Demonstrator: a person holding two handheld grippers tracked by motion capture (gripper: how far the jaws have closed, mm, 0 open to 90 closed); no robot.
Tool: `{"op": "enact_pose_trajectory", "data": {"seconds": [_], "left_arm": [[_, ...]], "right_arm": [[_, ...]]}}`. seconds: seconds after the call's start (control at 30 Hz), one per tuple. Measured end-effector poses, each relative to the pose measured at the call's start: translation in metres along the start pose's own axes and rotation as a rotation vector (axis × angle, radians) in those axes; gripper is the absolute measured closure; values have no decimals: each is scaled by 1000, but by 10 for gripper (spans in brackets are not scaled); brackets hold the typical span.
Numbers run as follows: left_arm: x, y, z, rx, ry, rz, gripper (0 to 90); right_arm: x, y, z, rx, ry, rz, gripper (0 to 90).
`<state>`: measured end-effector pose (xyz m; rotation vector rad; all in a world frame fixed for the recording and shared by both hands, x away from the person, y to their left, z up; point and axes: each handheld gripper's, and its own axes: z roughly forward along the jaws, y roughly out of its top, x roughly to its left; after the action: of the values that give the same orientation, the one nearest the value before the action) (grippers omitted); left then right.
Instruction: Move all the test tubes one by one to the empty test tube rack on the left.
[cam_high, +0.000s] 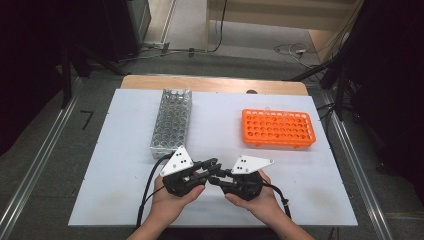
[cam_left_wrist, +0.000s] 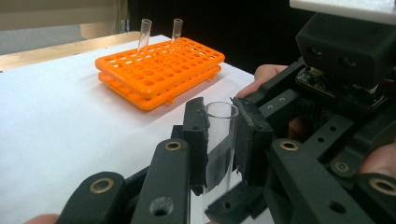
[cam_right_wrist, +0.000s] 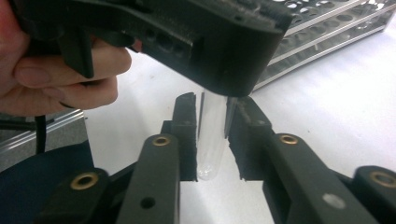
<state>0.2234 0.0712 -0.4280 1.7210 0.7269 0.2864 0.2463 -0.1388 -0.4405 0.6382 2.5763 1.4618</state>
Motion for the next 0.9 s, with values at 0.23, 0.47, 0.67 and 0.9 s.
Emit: {"op": "enact_pose_trajectory", "data": {"seconds": [0.23,0.47,0.67,0.9], "left_arm": [[8,6,-5,-35,13,-20,758],[20,17,-4,-55,36,-24,758],[29,29,-3,-55,66,-2,758],[47,39,-4,-69,102,-8,758]], "right_arm": [[-4,-2,-4,-1,-10,2,367],[-12,-3,-19,-19,0,11,102],[-25,-9,-41,-49,32,38,0],[-40,-22,-70,-69,-28,63,0]]}}
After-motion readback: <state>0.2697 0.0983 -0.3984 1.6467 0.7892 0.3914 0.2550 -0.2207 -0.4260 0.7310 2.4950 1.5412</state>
